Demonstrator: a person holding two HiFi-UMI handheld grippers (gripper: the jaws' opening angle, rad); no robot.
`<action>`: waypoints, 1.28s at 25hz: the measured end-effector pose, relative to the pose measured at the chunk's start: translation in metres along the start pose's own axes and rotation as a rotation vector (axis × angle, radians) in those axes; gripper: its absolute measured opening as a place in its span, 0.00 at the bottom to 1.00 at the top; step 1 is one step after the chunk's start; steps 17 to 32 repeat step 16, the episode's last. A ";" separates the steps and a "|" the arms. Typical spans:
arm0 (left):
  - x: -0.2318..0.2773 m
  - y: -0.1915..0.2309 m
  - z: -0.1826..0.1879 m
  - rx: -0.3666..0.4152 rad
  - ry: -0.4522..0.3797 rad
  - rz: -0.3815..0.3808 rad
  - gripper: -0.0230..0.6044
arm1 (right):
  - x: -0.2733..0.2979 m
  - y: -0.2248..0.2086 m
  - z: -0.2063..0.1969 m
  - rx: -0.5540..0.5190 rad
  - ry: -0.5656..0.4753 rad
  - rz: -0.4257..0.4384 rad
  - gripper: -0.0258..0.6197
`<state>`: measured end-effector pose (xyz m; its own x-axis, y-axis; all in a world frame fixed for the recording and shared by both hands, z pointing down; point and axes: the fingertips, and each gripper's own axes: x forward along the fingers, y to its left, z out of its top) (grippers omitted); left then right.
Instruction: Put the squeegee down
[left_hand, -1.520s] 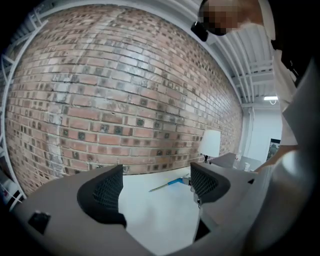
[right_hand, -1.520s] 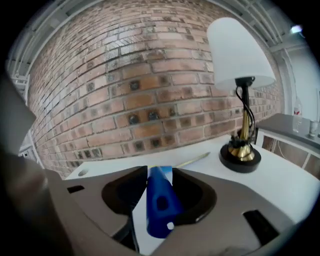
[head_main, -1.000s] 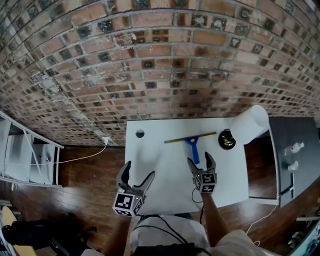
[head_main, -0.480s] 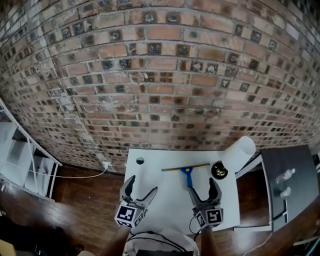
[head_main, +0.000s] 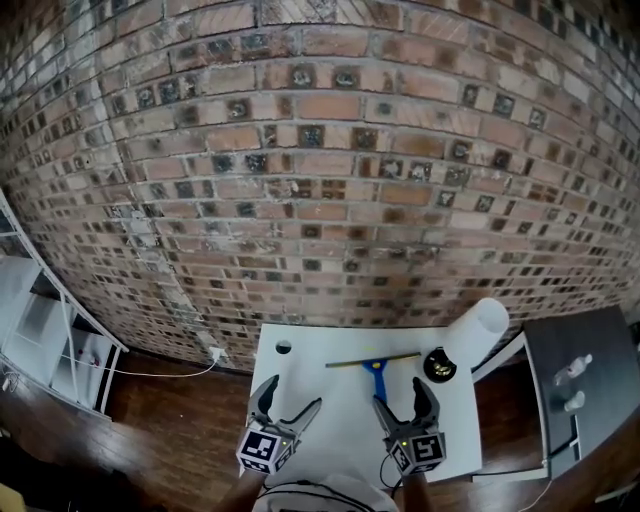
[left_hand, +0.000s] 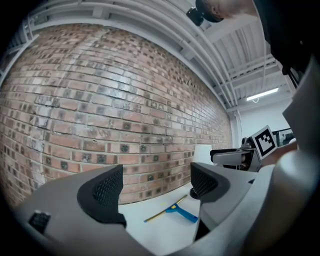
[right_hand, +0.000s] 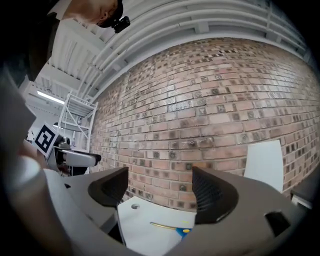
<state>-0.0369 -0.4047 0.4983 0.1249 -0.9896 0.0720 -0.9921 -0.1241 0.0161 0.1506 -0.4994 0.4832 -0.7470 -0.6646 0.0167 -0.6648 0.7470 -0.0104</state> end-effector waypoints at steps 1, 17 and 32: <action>-0.001 0.000 -0.001 0.001 -0.003 0.003 0.68 | 0.002 0.002 0.001 0.003 -0.002 0.010 0.70; -0.028 0.004 0.001 0.043 0.023 0.062 0.66 | -0.004 0.013 -0.007 -0.003 0.036 0.016 0.70; -0.028 0.004 0.001 0.043 0.023 0.062 0.66 | -0.004 0.013 -0.007 -0.003 0.036 0.016 0.70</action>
